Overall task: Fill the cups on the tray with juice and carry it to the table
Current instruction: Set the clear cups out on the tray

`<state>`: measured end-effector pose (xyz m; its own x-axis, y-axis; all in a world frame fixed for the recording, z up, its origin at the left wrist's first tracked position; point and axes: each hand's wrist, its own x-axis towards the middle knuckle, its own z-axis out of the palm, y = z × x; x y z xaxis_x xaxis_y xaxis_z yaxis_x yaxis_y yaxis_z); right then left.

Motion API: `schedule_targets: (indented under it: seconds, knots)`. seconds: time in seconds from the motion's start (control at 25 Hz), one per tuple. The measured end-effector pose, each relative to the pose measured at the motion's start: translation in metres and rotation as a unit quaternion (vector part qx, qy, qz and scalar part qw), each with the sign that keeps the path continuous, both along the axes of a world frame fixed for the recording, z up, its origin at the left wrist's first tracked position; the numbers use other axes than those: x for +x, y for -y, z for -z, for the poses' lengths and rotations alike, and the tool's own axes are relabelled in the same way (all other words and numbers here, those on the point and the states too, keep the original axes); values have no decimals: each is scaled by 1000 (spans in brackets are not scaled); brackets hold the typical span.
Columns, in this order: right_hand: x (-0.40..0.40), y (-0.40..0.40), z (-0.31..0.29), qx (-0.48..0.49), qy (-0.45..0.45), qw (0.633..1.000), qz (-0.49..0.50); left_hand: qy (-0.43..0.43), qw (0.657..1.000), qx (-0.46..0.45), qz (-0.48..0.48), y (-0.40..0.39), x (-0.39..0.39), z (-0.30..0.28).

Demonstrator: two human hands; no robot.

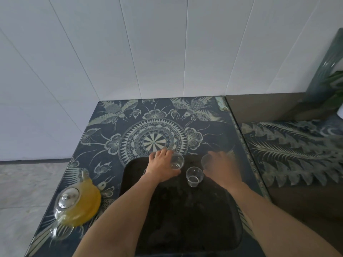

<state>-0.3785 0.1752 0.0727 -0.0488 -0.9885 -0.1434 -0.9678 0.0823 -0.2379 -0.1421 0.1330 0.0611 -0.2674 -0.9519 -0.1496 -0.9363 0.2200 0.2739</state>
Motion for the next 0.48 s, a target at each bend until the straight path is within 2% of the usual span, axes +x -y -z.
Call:
schedule_targets:
  seconds: [0.48]
  knots:
    - [27, -72, 19, -17, -13, 999, 30, -30, 999, -5, -31, -81, 36, 14]
